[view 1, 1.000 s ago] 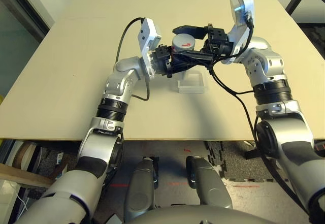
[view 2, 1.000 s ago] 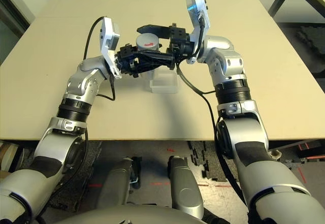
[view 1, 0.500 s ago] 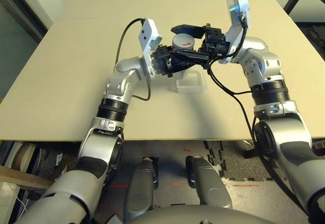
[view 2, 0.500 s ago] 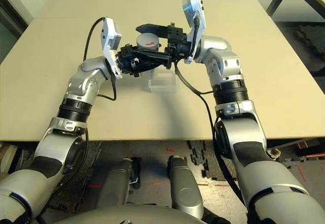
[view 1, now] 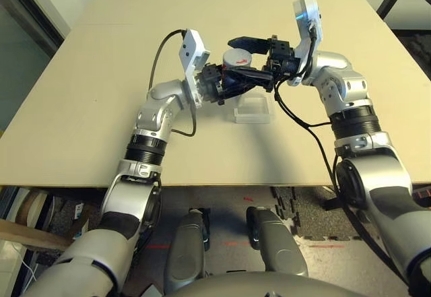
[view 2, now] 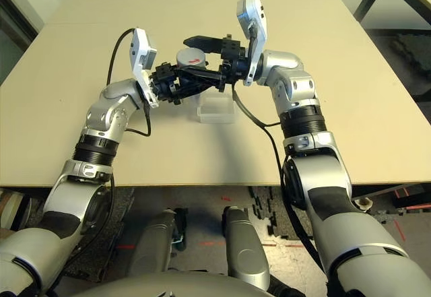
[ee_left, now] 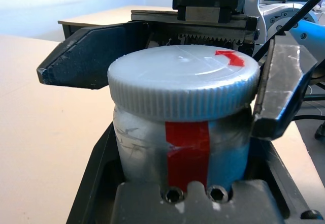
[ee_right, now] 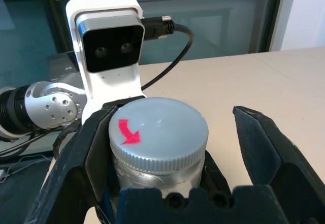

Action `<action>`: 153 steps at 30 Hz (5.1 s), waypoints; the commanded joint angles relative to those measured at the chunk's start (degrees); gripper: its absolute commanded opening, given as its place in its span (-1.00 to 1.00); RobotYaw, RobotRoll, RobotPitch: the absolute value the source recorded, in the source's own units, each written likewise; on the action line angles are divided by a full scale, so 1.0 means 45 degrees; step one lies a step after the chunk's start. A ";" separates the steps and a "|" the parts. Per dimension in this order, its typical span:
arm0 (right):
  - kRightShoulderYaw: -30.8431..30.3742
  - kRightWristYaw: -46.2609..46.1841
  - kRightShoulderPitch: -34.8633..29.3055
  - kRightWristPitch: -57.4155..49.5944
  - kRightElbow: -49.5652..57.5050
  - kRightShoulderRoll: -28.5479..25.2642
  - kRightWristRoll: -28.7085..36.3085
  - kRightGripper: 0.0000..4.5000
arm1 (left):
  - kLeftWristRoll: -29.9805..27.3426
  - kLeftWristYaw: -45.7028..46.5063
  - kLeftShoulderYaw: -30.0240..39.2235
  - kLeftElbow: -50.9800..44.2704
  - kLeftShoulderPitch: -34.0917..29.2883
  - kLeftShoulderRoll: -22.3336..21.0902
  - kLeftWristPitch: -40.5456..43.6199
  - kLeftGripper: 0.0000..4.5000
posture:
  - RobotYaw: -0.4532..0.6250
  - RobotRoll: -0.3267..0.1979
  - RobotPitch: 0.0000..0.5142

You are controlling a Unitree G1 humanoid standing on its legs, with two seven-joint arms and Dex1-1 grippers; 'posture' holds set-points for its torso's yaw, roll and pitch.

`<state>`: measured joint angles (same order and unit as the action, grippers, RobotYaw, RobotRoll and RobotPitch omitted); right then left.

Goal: Pour the medicine from the bottle into the box.

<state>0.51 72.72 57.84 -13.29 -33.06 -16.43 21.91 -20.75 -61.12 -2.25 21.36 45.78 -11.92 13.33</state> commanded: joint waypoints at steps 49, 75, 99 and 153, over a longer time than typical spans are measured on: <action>0.0416 -0.0522 -0.0657 -0.2052 0.0986 -0.2245 0.0242 1.00 | -0.0098 -0.0671 -0.0249 -0.0083 -0.0225 -0.0361 -0.0398 0.15 | -0.44 0.25 -0.35; 0.0186 0.0059 -0.1410 -0.3453 0.3411 -0.2208 0.1423 1.00 | 0.0065 -0.0672 -0.0326 0.0255 -0.0117 -0.0265 -0.0636 0.15 | -0.44 0.25 -0.35; -0.0377 -0.0676 -0.0814 -0.2131 0.2420 -0.0506 0.0795 1.00 | 0.0124 -0.0600 -0.0520 0.0121 -0.0008 0.0192 -0.0530 0.15 | -0.42 0.25 -0.35; 0.0114 0.0239 -0.1792 -0.3534 0.3768 -0.2631 0.2076 1.00 | 0.0089 -0.0644 -0.0500 0.0147 -0.0185 0.0006 -0.0542 0.15 | -0.46 0.25 -0.35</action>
<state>1.48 74.29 50.18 -28.78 -17.80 -28.85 30.76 -20.38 -63.31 -3.77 22.20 44.66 -11.96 11.35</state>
